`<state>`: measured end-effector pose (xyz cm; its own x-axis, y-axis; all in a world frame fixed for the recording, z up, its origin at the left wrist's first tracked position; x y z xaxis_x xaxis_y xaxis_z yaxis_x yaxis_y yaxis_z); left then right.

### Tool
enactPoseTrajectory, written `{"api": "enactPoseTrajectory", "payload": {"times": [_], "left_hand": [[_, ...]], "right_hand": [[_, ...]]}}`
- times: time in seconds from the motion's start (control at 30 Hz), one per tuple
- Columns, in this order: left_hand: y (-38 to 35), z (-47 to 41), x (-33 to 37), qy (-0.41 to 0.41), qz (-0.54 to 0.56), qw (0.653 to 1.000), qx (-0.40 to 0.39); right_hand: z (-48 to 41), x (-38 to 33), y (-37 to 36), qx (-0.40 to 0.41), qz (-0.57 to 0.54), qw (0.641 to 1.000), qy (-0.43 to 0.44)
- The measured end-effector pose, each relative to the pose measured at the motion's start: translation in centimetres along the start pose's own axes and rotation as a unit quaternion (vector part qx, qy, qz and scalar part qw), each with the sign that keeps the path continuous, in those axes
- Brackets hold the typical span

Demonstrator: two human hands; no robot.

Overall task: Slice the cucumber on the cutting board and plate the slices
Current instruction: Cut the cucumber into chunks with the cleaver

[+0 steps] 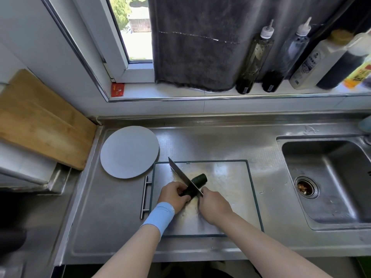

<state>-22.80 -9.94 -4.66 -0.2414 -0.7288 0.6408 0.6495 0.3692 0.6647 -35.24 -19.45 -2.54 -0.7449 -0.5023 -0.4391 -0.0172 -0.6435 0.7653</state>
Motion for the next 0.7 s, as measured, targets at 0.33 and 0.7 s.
{"api": "enactPoseTrajectory", "payload": {"times": [0.33, 0.7], "left_hand": [[0.2, 0.0, -1.1, 0.114, 0.008, 0.992, -0.044], [0.7, 0.8, -2.5, 0.053, 0.051, 0.997, 0.005]], "right_hand": [[0.5, 0.2, 1.6, 0.009, -0.031, 0.999, 0.004], [1.0, 1.3, 1.1, 0.000, -0.016, 1.000, 0.001]]}}
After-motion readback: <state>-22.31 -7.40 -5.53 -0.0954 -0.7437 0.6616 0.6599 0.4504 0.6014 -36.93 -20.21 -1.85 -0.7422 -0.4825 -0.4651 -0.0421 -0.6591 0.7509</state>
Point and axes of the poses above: each hand's wrist, its own z-axis away from the middle knuckle, its own y-axis out of the back of the hand, x = y × z, the point moved 4 cm from there along -z, towards the middle knuckle, and after that the axes turned 4 degrees about x, right-handed, at the moved point
